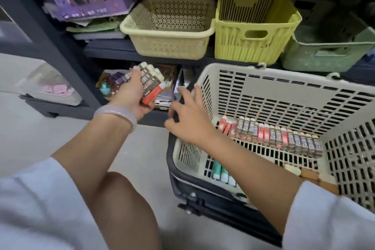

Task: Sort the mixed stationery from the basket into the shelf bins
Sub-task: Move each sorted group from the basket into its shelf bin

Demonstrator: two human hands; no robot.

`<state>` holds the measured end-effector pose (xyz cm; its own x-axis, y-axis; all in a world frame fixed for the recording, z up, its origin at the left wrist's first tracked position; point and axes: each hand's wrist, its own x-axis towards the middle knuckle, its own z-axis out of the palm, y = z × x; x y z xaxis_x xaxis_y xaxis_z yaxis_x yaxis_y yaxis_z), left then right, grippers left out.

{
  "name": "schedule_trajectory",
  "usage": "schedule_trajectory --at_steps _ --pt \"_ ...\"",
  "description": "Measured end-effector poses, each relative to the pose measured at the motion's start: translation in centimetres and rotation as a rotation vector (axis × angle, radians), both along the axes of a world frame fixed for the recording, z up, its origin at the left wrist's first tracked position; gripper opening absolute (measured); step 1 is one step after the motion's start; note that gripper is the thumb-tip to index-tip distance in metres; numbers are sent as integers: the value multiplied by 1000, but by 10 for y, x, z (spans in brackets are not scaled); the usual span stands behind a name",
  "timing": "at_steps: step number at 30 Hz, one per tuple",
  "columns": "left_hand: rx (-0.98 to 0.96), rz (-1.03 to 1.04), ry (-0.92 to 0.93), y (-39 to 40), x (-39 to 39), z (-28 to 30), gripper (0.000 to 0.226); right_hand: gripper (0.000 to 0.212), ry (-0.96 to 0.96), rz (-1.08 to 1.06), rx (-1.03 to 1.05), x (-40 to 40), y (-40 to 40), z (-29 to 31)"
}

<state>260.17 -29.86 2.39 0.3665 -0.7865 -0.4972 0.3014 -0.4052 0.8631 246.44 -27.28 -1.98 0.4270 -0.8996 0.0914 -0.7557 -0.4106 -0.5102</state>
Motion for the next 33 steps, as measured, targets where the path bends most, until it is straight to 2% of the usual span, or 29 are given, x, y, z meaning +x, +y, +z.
schedule_trajectory --at_steps 3,8,16,19,23,25,26,27,29,31,33 --pt "61 -2 104 -15 1 -15 44 9 19 35 -23 -3 -4 0" --pt "84 -40 199 -17 -4 -23 46 25 135 86 -67 -12 -1 11" --pt "73 -49 244 16 12 -7 43 34 263 178 14 -57 29 32" --pt "40 -11 242 32 23 -2 43 37 311 139 98 -78 39 39" --pt "20 24 251 54 25 2 43 44 475 77 191 -101 50 47" --pt "15 28 215 59 25 3 43 45 570 -9 146 -103 58 49" --pt "8 22 198 61 26 4 43 43 594 -79 56 -98 61 49" --pt "-3 15 186 60 27 3 44 41 576 -155 -62 -90 62 49" --pt "-16 11 172 57 28 0 47 37 377 -238 -241 -63 58 50" --pt "-31 4 167 49 29 -5 53 32 74 -175 -204 -25 45 49" --pt "-39 -5 153 33 32 -10 55 31 -218 -131 -48 17 27 50"
